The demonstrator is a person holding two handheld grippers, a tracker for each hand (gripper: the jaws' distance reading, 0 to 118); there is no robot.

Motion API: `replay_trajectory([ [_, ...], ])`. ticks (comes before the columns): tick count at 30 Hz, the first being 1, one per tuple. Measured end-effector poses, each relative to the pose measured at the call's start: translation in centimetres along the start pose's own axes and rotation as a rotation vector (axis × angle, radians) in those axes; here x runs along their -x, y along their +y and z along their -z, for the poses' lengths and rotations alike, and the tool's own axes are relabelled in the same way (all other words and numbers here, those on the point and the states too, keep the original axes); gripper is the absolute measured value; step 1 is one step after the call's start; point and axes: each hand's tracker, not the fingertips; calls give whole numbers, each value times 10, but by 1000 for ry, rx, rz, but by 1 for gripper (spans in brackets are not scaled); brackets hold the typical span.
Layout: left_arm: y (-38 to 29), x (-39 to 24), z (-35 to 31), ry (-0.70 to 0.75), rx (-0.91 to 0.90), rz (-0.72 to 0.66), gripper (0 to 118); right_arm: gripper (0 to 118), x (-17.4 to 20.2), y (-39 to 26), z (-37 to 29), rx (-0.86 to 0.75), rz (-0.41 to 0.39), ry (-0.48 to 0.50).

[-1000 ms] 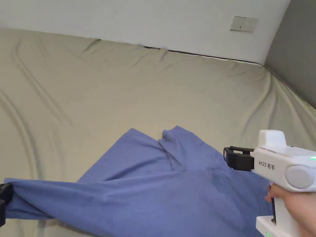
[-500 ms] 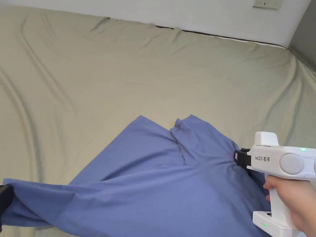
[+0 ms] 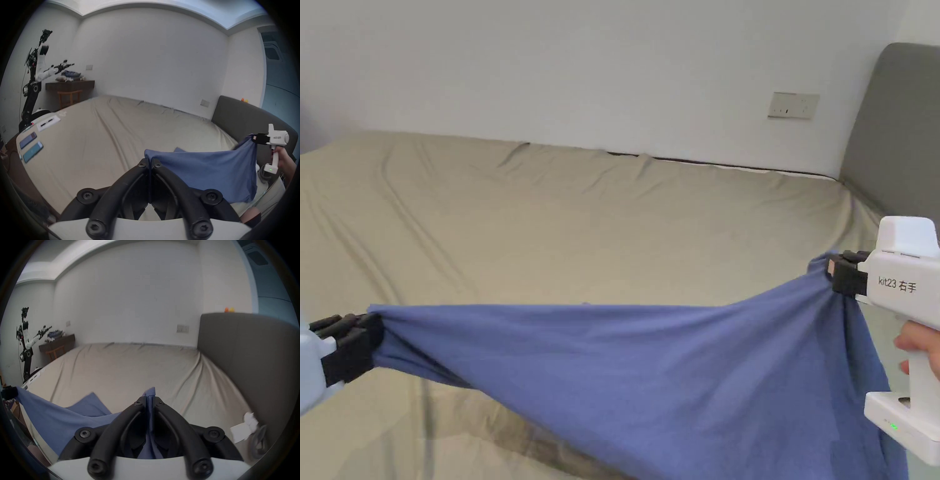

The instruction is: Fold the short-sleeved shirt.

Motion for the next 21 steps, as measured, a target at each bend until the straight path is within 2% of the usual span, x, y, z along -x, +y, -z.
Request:
replay_trajectory([
  [5,65,-14,-4,-21,-90,57,0,7,-20,54,-71,-166,-58,-79],
  [10,134,-39,-16,-70,-210,127,0,7,-43,107,-115,-257,28,-123],
  [12,163,-51,-18,-93,-232,129,0,7,-48,128,-122,-306,-13,-136],
  [14,190,-65,-17,-92,-259,202,0,7,-51,145,-125,-365,-73,-189],
  [15,203,-71,-16,-87,-275,227,0,7,-52,154,-124,-337,-32,-175],
  [18,238,-85,-5,-68,-287,239,0,7,-55,179,-119,-368,1,-189],
  [21,270,-93,13,-27,-289,274,0,7,-49,201,-105,-400,-26,-212],
])
